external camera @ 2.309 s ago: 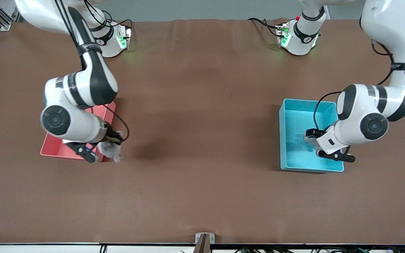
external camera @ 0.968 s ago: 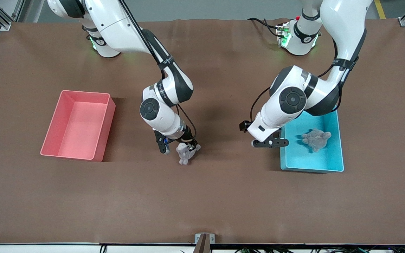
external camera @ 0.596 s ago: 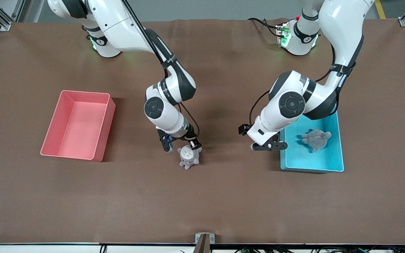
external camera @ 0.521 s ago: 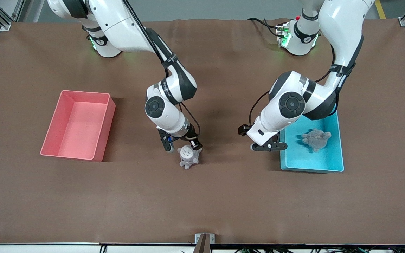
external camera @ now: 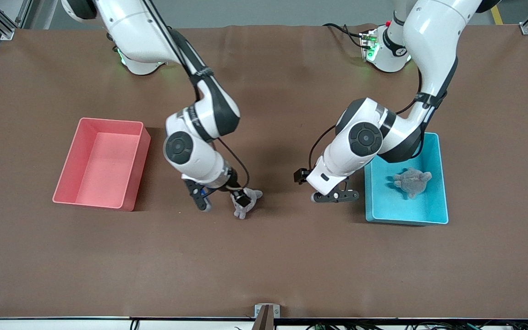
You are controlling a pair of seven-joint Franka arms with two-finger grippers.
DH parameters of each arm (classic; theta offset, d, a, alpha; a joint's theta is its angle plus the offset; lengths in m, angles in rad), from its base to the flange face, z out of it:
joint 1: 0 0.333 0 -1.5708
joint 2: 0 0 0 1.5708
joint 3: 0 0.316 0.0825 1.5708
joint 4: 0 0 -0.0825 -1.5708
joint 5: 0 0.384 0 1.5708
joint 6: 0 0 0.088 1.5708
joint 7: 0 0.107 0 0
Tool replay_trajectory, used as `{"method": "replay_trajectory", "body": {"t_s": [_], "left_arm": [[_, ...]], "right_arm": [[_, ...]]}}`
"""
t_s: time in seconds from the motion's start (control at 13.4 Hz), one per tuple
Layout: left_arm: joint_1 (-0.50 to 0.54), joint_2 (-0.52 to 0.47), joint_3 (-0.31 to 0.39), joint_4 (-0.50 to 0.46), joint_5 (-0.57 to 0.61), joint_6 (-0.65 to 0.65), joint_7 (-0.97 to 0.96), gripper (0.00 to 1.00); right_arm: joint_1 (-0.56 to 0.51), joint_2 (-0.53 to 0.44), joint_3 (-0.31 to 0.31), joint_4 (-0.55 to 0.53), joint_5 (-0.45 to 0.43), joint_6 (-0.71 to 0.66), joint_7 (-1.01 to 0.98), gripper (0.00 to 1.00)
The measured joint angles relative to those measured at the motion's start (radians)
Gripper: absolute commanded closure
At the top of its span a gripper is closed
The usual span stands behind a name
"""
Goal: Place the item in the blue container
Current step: 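Set the second plush on mid-table and open the right gripper, then grasp the second plush with the left gripper while the right gripper withdraws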
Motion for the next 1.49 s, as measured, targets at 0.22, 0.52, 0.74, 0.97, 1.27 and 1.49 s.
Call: {"method": "replay_trajectory", "body": {"t_s": [0.22,0.52,0.74,0.97,1.27,1.49], "left_arm": [[-0.014,0.073,0.000,0.071,0.000,0.062,-0.002,0.01],[-0.068,0.137,-0.002,0.089,0.000,0.270,-0.080,0.00],[-0.136,0.184,-0.003,0.135,0.000,0.374,-0.151,0.00],[-0.211,0.231,0.008,0.162,0.000,0.489,-0.202,0.00],[-0.305,0.302,0.086,0.192,0.000,0.597,-0.203,0.00],[-0.381,0.351,0.168,0.222,0.000,0.632,-0.203,0.00]], "right_arm": [[-0.108,-0.087,-0.005,0.000,-0.114,-0.179,-0.226,0.00],[-0.265,-0.152,-0.010,-0.033,-0.174,-0.256,-0.609,0.00],[-0.406,-0.180,-0.017,-0.065,-0.222,-0.266,-0.931,0.00],[-0.541,-0.205,-0.021,-0.071,-0.233,-0.296,-1.202,0.00],[-0.609,-0.251,-0.021,-0.060,-0.302,-0.361,-1.309,0.00],[-0.608,-0.274,-0.015,0.038,-0.311,-0.499,-1.259,0.00]]}}
